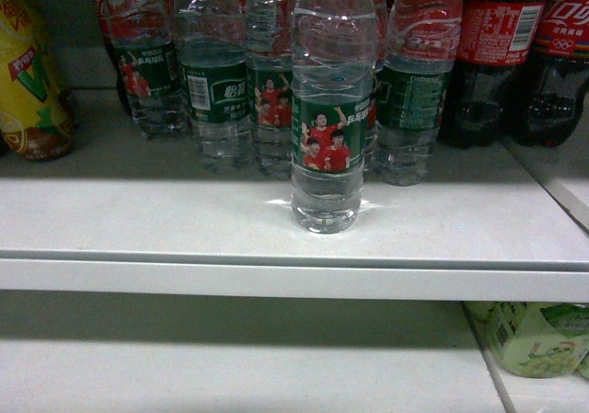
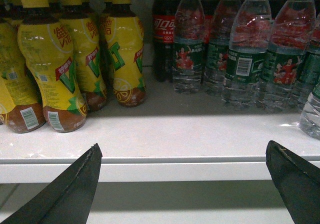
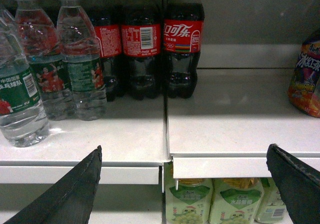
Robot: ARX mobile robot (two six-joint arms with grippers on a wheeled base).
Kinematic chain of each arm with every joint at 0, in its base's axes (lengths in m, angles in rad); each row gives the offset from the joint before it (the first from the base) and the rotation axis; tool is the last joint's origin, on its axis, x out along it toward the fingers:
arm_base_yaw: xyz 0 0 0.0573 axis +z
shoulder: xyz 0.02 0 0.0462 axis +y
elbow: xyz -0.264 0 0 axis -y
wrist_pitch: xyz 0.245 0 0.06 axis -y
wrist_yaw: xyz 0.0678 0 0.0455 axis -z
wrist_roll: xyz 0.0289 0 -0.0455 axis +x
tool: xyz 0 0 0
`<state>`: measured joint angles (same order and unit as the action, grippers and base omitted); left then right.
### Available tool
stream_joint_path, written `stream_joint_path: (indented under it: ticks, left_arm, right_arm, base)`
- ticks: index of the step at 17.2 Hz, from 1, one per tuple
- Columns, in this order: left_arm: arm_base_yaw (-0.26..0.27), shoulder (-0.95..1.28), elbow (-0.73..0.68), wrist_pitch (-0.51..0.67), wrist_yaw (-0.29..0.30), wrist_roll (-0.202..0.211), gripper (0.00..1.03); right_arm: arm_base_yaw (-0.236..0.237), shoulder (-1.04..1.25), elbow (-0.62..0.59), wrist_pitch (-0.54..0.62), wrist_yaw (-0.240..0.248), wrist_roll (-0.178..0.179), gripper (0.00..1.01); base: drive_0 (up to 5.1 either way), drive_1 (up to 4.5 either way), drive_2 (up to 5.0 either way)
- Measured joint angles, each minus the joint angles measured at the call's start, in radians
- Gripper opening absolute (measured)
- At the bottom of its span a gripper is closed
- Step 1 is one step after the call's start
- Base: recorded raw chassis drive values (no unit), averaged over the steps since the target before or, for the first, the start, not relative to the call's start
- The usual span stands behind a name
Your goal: Move water from second to third shelf
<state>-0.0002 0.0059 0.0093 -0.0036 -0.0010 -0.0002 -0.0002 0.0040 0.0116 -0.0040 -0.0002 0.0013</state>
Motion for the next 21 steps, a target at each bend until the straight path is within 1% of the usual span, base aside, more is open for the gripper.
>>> stream_joint_path:
  ticks: [21]
  left_arm:
    - [0.000,0.000,0.000,0.000,0.000,0.000,0.98]
  right_arm:
    - [0.000,0.000,0.000,0.000,0.000,0.000,0.98]
  base:
    - [0.0,0.00,0.0]
